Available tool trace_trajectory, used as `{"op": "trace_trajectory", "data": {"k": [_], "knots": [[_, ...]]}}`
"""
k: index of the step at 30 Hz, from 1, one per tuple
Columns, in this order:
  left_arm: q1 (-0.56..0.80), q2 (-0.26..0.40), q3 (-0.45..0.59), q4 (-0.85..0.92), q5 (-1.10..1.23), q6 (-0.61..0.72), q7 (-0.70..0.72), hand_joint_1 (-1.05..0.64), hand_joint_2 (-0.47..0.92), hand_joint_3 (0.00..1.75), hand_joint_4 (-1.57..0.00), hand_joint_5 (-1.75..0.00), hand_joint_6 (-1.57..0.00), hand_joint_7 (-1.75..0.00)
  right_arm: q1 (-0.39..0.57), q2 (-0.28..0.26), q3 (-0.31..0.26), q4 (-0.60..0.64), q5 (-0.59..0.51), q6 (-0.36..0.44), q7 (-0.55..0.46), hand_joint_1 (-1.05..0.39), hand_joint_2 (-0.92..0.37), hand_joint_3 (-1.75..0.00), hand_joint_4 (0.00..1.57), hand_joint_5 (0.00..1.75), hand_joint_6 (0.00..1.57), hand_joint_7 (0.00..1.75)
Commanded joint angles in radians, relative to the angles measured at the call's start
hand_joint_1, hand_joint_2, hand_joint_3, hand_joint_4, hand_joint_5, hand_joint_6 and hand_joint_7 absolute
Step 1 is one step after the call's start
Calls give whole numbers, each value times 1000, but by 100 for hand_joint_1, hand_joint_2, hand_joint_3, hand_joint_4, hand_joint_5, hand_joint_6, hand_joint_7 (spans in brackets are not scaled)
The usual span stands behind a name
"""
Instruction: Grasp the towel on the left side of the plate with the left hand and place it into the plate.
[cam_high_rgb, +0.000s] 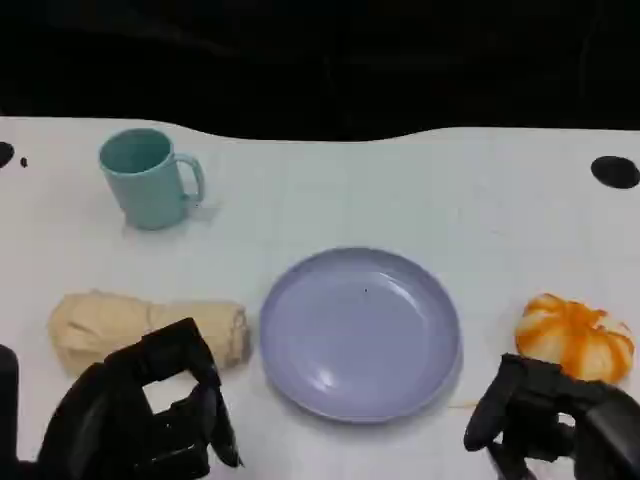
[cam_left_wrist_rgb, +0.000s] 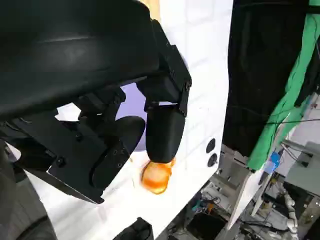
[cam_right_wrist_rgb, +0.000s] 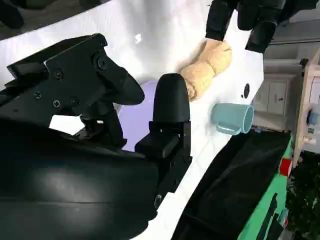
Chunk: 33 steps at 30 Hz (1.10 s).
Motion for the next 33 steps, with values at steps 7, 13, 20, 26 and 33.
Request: {"op": "trace_trajectory", "data": {"k": [7, 13, 20, 26, 33], "knots": [[-4, 12, 5, 6, 7, -4, -1, -9, 43, 150, -89, -175, -74, -175, -2, -6, -4, -9, 4, 0, -1, -5, -60, -107, 72, 175, 63, 143], [-3, 13, 2, 5, 10, -8, -4, -9, 43, 151, -89, -175, -74, -175, -2, -9, -3, -14, -1, 5, -3, -5, -60, -108, 72, 175, 63, 144], [-2, 14, 1, 4, 14, -11, -5, -10, 43, 150, -88, -175, -73, -175, -2, -8, -3, -13, 4, 4, -1, -5, -60, -108, 72, 175, 63, 144], [-1, 9, 1, 3, 19, -10, -2, -9, 44, 149, -88, -175, -73, -175, -3, -8, -2, -16, 1, 10, -4, -5, -60, -108, 72, 175, 63, 144], [17, -5, -23, 7, 86, -110, -13, -11, 49, 130, -77, -175, -72, -153, -2, -8, -4, -10, 5, -1, 0, -4, -60, -109, 72, 175, 63, 144]]}}
